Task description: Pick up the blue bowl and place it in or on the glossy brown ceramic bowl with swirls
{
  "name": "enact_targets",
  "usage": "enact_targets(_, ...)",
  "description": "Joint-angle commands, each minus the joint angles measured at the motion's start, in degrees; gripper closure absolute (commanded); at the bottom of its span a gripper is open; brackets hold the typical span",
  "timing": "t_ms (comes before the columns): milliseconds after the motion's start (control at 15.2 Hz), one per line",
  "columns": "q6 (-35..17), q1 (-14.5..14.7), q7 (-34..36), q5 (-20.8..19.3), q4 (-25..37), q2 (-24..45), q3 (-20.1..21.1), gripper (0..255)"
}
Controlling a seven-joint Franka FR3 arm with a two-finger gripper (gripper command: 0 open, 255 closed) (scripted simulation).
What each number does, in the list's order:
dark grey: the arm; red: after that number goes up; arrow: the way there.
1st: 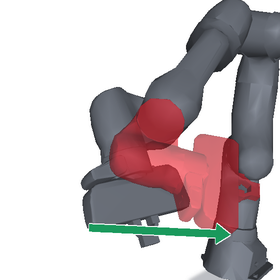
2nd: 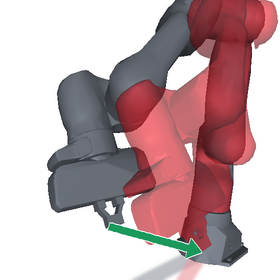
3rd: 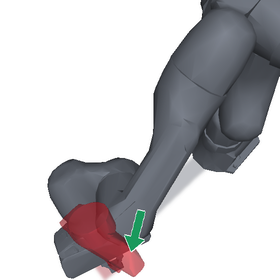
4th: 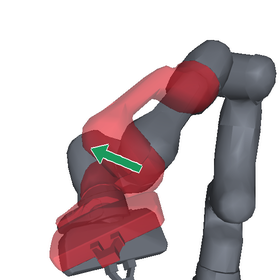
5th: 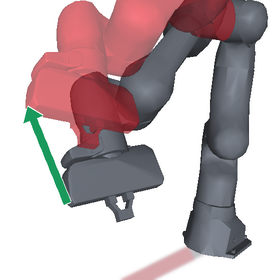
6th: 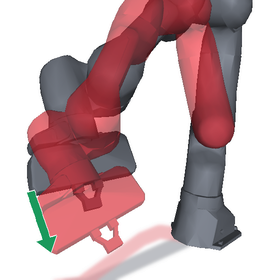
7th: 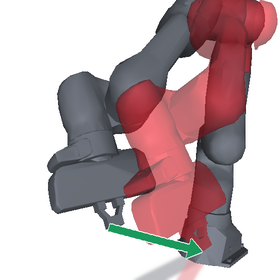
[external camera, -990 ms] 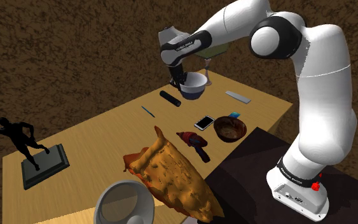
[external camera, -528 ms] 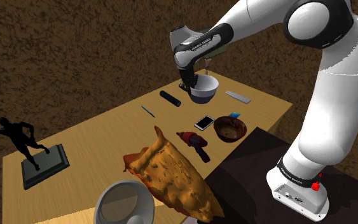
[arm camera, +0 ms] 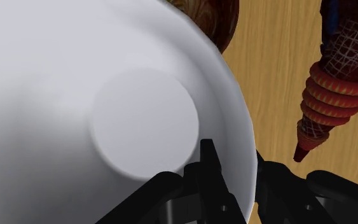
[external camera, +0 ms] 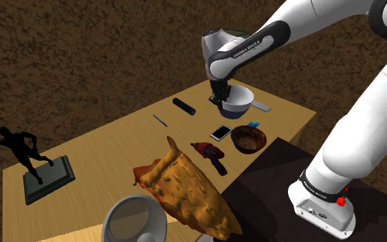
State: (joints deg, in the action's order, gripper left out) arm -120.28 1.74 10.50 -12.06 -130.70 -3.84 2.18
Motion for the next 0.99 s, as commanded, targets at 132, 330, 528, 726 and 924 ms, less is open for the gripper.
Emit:
enact_targets(132,-0.49,0.25,0.10,0.42,-9.87,-9.45,0.07,255)
enact_targets(330,0.33,0.58,-0.03,0.88,-16.39,-16.79,0.10,255)
enact_targets(528,0.28,0.80,0.03,1.07,-20.28,-20.64,0.11,255)
enact_targets(726,-2.43,0.65,0.60,0.68,-21.56,-19.16,0.15,255)
enact_targets(924,-5.20,0.47,1.22,0.23,-22.72,-17.51,0.20,255)
